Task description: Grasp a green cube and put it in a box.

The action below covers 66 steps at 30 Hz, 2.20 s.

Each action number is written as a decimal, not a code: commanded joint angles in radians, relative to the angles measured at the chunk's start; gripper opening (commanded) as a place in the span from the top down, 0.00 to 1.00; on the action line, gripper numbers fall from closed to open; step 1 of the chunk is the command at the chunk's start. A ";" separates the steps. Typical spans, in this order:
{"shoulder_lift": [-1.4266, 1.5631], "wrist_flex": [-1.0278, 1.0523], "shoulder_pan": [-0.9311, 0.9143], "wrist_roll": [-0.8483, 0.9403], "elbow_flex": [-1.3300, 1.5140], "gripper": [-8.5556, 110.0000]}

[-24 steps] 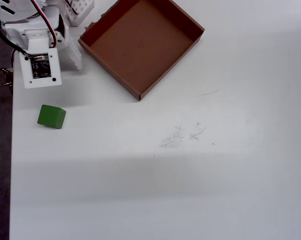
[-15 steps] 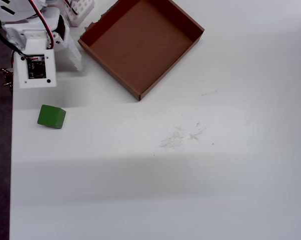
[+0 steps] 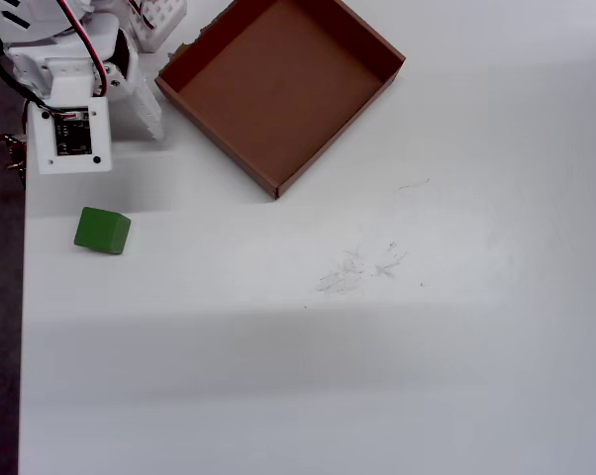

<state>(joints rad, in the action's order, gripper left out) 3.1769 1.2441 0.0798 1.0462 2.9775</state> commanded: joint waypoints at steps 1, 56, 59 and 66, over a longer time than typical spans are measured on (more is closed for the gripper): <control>0.006 -0.008 0.009 -0.005 -0.005 0.69; -1.175 -0.520 -0.163 -0.009 -0.749 0.67; -1.178 -0.545 -0.161 -0.011 -0.732 0.66; -1.204 -0.698 -0.144 -0.025 -0.650 0.65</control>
<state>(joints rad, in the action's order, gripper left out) 1.9696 0.5952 -0.0752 1.0262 2.3270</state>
